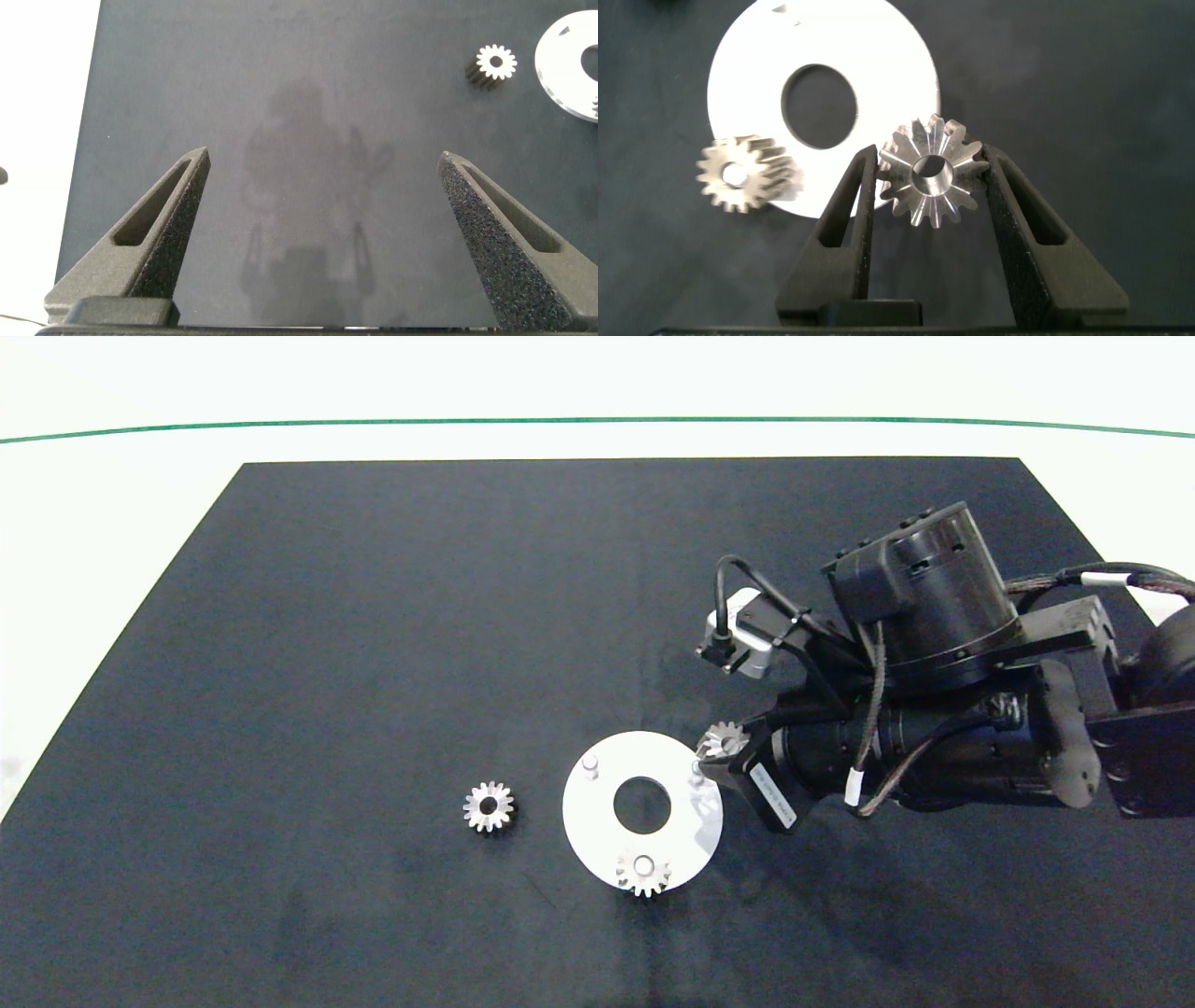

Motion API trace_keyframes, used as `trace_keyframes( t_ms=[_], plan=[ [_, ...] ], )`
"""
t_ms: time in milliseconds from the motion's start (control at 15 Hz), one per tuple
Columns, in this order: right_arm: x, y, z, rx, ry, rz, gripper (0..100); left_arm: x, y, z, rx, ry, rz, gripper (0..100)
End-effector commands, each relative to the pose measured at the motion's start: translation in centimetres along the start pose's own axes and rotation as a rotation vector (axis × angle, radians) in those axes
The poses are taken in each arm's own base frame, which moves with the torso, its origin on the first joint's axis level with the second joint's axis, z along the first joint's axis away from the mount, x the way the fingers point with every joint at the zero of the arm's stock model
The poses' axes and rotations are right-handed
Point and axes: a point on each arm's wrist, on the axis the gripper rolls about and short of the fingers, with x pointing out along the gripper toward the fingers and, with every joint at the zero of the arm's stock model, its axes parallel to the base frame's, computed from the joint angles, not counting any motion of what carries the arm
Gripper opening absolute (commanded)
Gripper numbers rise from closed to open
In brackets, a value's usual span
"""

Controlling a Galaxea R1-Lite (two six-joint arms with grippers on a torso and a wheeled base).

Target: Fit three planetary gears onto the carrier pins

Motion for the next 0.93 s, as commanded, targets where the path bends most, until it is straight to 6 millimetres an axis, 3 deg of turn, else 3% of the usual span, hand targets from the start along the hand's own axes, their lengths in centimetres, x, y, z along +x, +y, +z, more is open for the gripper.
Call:
trace_keyframes(
  t_ms=[67, 933],
  plan=[
    [1.2, 0.9, -0.1, -0.02, 0.028, 0.003, 7, 0.0, 0.0, 0.0, 0.0, 0.001, 0.0, 100],
    [2.5, 0.9, -0.1, -0.012, 0.037, -0.004, 7, -0.1, 0.0, 0.1, 0.001, -0.003, -0.003, 100]
  ],
)
